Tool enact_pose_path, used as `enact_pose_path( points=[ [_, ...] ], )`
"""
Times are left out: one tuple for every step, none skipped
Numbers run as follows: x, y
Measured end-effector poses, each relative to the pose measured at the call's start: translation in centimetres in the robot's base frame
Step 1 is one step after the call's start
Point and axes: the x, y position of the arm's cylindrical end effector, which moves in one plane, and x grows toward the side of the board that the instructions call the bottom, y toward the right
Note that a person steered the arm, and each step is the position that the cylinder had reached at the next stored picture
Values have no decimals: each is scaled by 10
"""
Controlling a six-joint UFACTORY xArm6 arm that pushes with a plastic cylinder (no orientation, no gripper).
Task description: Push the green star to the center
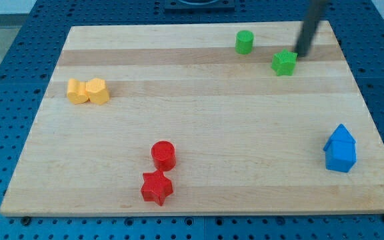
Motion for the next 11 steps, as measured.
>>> enact_pose_path(
  points=[
    [69, -26],
    [66, -10],
    [66, -10],
    [66, -9],
    [66, -12],
    [65, -15],
    [54, -15],
    [41, 10],
    [33, 86],
    [102, 63],
    [124, -57]
  ],
)
